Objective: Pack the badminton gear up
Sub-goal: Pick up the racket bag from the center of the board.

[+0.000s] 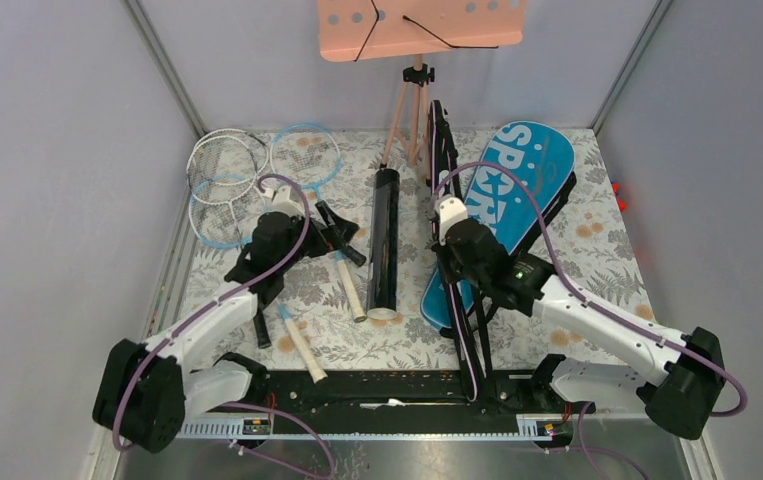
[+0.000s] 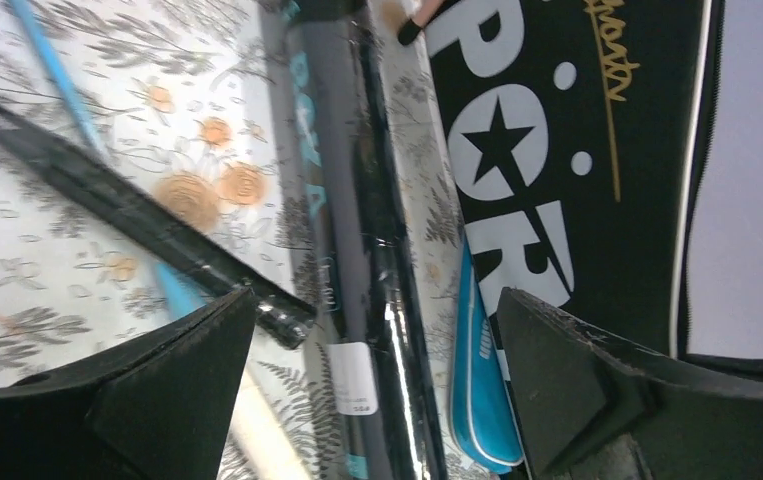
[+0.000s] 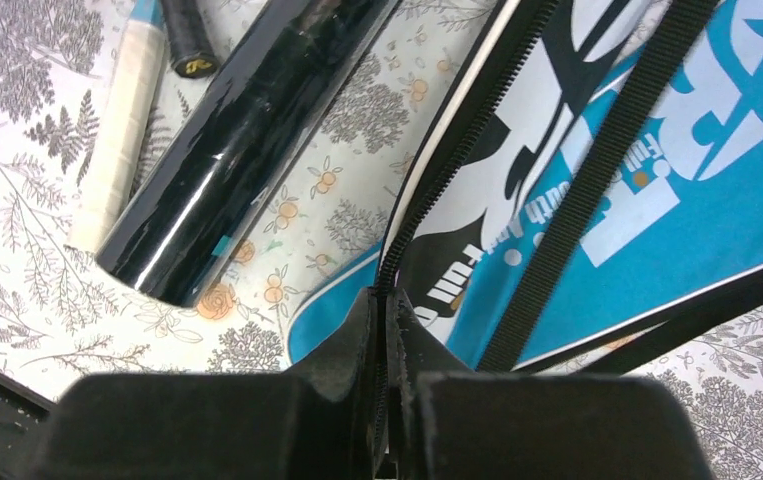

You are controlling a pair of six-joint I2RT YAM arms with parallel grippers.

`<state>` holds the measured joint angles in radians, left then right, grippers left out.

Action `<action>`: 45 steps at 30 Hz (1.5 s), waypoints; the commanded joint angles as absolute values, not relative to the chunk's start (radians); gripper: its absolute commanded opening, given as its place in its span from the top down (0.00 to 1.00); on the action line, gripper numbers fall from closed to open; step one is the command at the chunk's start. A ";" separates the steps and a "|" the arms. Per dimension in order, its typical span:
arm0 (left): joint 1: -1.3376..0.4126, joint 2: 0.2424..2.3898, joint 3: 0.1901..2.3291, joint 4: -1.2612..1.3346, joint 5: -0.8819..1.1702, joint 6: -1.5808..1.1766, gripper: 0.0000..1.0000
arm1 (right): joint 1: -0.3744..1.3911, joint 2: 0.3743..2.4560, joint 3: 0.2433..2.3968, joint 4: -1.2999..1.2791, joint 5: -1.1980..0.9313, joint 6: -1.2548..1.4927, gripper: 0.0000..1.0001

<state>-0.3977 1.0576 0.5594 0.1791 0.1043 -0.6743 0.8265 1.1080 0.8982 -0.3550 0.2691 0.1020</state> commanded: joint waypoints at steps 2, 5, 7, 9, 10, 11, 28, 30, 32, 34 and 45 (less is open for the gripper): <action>-0.472 1.186 0.665 0.361 0.227 -0.740 0.01 | 0.916 1.123 0.900 -0.369 0.328 0.127 1.00; -0.526 1.247 0.710 0.391 0.229 -0.735 0.01 | 0.925 1.081 0.843 -0.297 0.217 0.137 1.00; -0.537 1.279 0.725 0.424 0.245 -0.752 0.01 | 0.928 1.051 0.814 -0.248 0.156 0.136 1.00; -0.541 1.305 0.740 0.458 0.280 -0.768 0.01 | 0.932 1.027 0.797 -0.229 0.100 0.134 1.00; -0.543 1.313 0.746 0.472 0.295 -0.773 0.01 | 0.934 1.016 0.788 -0.221 0.085 0.135 1.00; -0.546 1.319 0.750 0.486 0.302 -0.777 0.01 | 0.937 1.005 0.780 -0.212 0.078 0.138 1.00; -0.656 1.463 0.898 0.400 0.264 -0.709 0.12 | 0.956 0.974 0.724 -0.175 0.046 0.164 1.00; -0.664 1.485 0.920 0.366 0.237 -0.696 0.20 | 0.955 0.964 0.718 -0.167 0.045 0.165 1.00; -0.669 1.503 0.937 0.340 0.214 -0.687 0.34 | 0.956 0.956 0.713 -0.166 0.046 0.167 1.00; -0.673 1.523 0.956 0.316 0.204 -0.676 0.41 | 0.956 0.950 0.709 -0.159 0.039 0.168 1.00; -0.683 1.559 0.981 0.296 0.258 -0.637 1.00 | 0.956 0.914 0.695 -0.155 0.139 0.219 0.86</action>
<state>-0.6891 1.5723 0.9688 0.2745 0.2527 -0.6765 0.9405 0.9485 0.6880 -0.1970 0.0895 0.1829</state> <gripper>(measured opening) 0.049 0.083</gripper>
